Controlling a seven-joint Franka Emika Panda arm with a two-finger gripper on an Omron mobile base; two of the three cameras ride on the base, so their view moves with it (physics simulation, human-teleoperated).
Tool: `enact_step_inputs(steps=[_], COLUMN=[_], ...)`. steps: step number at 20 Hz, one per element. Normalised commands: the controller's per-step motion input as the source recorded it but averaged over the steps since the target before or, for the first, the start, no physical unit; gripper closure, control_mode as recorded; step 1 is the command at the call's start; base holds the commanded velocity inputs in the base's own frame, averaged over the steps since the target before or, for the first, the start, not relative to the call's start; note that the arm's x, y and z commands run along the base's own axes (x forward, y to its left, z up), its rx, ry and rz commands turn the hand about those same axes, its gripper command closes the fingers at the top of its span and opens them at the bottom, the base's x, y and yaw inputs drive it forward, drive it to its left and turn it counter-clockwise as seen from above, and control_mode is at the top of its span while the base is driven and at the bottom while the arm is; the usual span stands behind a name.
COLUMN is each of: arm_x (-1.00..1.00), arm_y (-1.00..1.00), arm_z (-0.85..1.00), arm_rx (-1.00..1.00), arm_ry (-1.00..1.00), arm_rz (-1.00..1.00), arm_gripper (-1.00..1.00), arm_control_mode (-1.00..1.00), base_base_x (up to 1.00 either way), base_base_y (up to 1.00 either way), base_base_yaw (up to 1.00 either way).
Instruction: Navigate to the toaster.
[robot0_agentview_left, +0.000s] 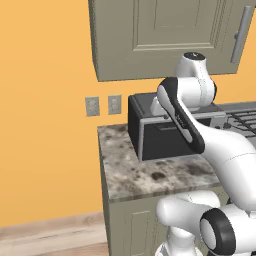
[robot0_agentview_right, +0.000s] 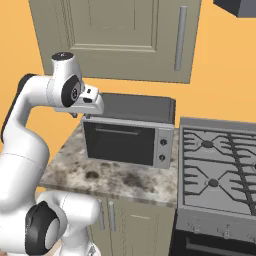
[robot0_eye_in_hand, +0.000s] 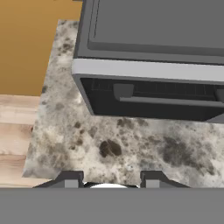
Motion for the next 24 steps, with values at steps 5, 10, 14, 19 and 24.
enact_step_inputs(steps=[5, 10, 14, 19, 24], arm_x=[0.00, 0.00, 0.00, 0.00, 0.00], arm_y=[0.00, 0.00, 0.00, 0.00, 0.00], arm_z=[0.00, 0.00, 0.00, 0.00, 0.00], arm_rx=[0.00, 0.00, 0.00, 0.00, 0.00], arm_ry=[0.00, 0.00, 0.00, 0.00, 0.00], arm_rz=[0.00, 0.00, 0.00, 0.00, 0.00], arm_gripper=[-1.00, -1.00, -1.00, -1.00, -1.00], arm_control_mode=[1.00, 1.00, 1.00, 1.00, 1.00], base_base_x=[0.00, -0.17, -0.96, -0.55, -0.03], base_base_y=[0.00, 0.00, 0.04, 0.02, 0.00], base_base_yaw=[0.00, -0.01, -0.31, -0.85, -1.00])
